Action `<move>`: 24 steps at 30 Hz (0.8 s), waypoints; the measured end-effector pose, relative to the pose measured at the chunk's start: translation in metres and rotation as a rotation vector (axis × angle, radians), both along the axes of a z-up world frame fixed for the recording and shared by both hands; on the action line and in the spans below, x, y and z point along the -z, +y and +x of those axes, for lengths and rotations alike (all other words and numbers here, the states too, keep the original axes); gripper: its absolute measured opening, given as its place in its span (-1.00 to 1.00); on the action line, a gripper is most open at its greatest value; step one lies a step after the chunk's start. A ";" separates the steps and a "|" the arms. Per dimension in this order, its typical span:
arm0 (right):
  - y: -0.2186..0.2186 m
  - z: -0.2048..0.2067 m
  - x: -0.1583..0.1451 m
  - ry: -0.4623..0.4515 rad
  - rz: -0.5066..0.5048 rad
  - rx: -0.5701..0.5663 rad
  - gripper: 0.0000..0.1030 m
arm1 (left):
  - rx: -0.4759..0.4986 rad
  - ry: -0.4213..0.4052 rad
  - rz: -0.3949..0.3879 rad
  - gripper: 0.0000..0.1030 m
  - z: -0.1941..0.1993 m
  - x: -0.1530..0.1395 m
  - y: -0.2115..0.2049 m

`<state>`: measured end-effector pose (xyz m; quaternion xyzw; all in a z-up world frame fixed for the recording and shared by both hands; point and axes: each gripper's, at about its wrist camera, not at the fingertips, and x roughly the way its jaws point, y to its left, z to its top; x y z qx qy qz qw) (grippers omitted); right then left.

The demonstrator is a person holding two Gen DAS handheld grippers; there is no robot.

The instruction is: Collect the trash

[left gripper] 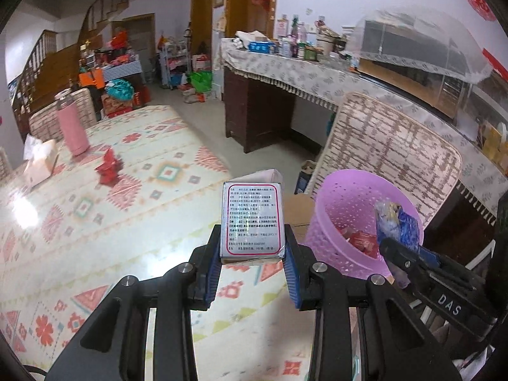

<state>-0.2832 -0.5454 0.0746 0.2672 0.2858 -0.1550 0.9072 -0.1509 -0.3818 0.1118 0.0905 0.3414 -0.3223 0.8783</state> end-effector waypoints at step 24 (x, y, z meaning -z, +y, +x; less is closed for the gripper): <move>0.064 0.017 -0.012 0.004 -0.056 -0.116 -0.02 | -0.087 0.002 -0.053 -0.35 0.001 -0.008 0.065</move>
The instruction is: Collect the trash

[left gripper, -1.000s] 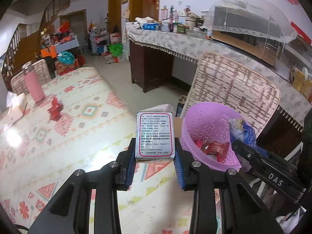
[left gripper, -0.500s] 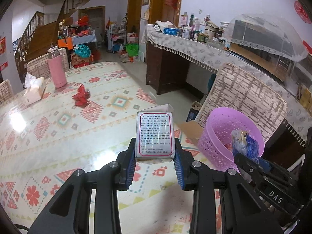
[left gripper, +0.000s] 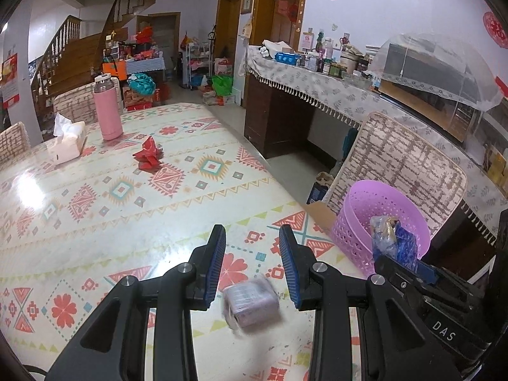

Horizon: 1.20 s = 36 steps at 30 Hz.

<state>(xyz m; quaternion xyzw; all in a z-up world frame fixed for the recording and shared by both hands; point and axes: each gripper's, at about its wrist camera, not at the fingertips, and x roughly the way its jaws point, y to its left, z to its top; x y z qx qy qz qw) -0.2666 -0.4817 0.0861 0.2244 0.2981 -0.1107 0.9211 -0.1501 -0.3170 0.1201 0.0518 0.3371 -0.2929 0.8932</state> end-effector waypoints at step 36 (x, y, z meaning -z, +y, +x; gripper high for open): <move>-0.034 -0.012 0.038 0.041 0.106 0.025 -0.01 | 0.053 0.195 0.147 -0.09 0.014 0.072 -0.027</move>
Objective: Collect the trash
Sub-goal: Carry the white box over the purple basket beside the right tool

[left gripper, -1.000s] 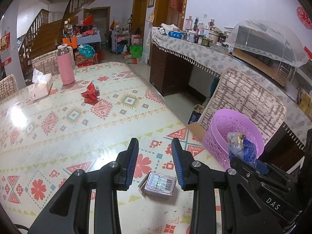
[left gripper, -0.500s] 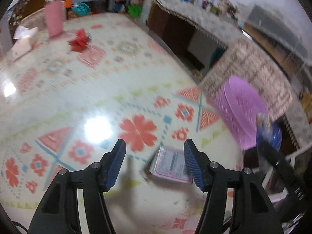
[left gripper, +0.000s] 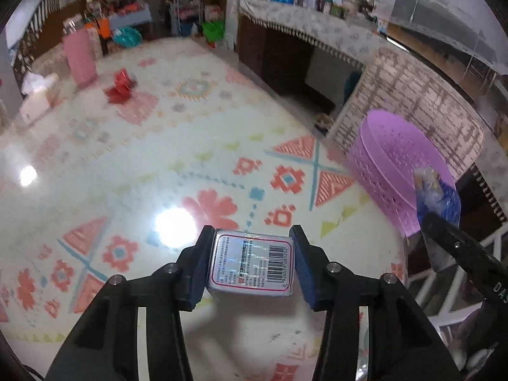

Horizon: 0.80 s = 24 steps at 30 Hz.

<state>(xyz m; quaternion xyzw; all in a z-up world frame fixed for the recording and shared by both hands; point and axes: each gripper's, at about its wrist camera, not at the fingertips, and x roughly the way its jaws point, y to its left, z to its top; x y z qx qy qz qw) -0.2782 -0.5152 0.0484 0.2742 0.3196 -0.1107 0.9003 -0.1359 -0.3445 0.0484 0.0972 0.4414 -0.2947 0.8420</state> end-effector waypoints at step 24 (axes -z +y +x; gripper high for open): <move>-0.064 -0.019 -0.028 -0.048 -0.087 0.118 -0.01 | 0.156 -0.213 0.048 -0.09 -0.011 -0.048 -0.084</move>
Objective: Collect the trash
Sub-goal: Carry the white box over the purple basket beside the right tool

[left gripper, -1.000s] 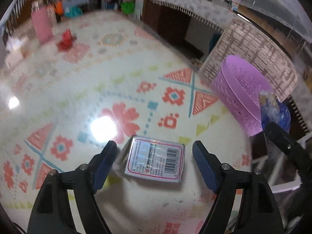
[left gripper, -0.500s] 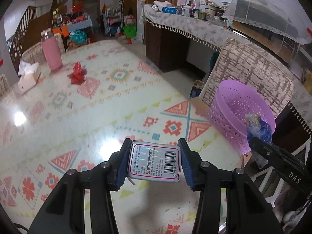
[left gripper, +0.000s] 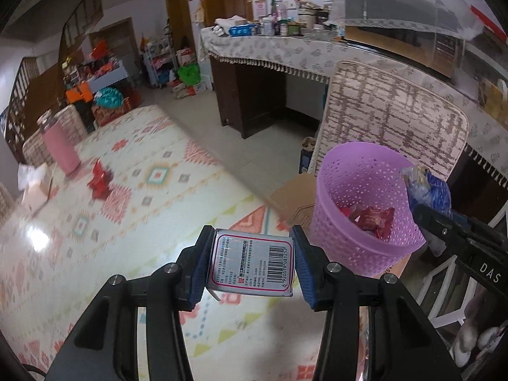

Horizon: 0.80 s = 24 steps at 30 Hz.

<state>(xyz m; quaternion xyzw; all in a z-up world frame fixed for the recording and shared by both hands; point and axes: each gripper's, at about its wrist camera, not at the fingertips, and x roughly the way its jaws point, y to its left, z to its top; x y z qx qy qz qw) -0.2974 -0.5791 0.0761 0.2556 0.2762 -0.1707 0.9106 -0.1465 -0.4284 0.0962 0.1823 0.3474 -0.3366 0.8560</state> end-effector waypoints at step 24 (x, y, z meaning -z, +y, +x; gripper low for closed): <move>-0.074 0.006 0.003 0.013 -0.009 0.096 -0.01 | 0.176 -0.009 0.051 -0.09 0.001 0.004 -0.125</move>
